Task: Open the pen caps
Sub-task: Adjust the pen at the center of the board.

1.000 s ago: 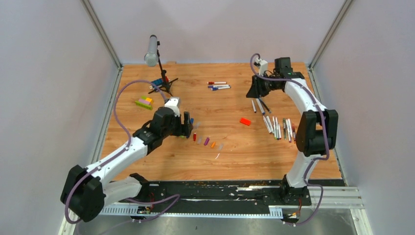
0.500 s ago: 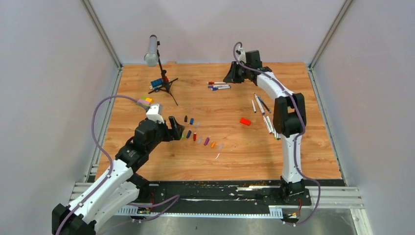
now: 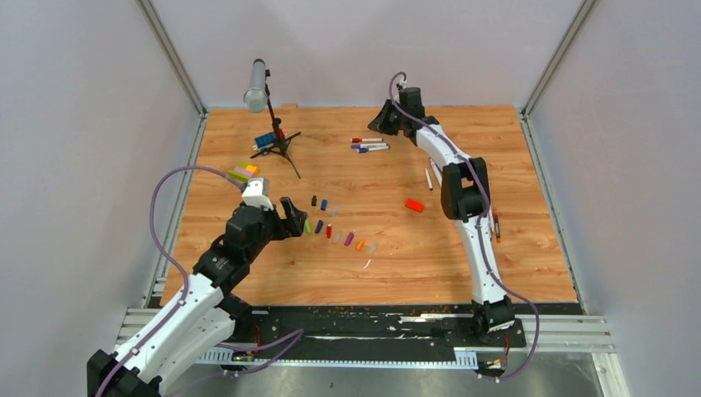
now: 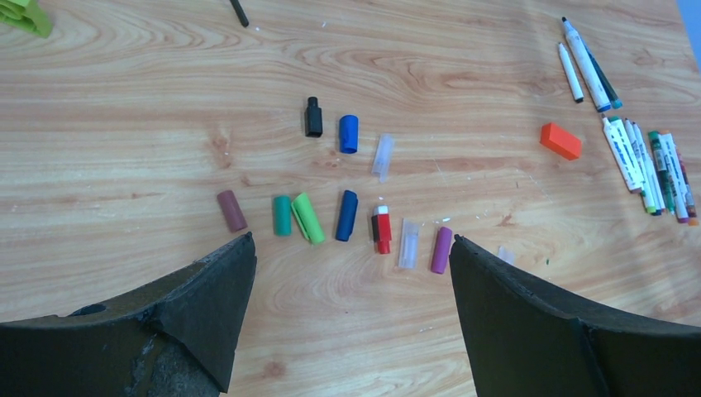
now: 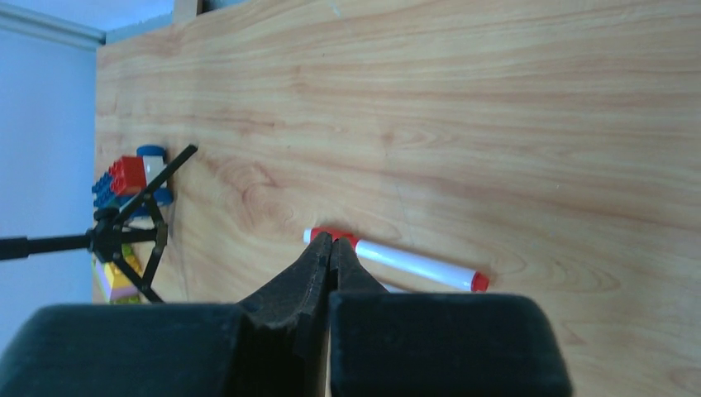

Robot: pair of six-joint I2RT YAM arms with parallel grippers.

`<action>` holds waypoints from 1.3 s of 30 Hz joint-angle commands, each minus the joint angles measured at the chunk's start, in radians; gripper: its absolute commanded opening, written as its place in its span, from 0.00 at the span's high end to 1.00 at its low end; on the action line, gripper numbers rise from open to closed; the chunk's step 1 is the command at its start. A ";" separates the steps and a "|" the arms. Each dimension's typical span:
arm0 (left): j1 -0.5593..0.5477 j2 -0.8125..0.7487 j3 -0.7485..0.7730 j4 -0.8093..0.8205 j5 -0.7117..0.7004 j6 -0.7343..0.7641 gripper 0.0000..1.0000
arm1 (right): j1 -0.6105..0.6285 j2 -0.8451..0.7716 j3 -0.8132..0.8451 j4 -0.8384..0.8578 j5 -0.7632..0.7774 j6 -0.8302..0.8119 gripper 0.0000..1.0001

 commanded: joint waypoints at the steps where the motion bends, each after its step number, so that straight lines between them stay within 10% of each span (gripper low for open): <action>1: 0.004 0.012 0.005 0.017 -0.031 -0.013 0.08 | 0.010 0.045 0.093 0.049 0.121 0.077 1.00; 18: 0.004 0.033 0.008 0.014 -0.037 -0.021 0.08 | 0.026 0.097 0.068 -0.023 0.153 0.170 1.00; 39: 0.004 -0.059 -0.050 0.010 0.021 -0.080 0.08 | 0.033 -0.253 -0.444 -0.058 -0.045 0.028 1.00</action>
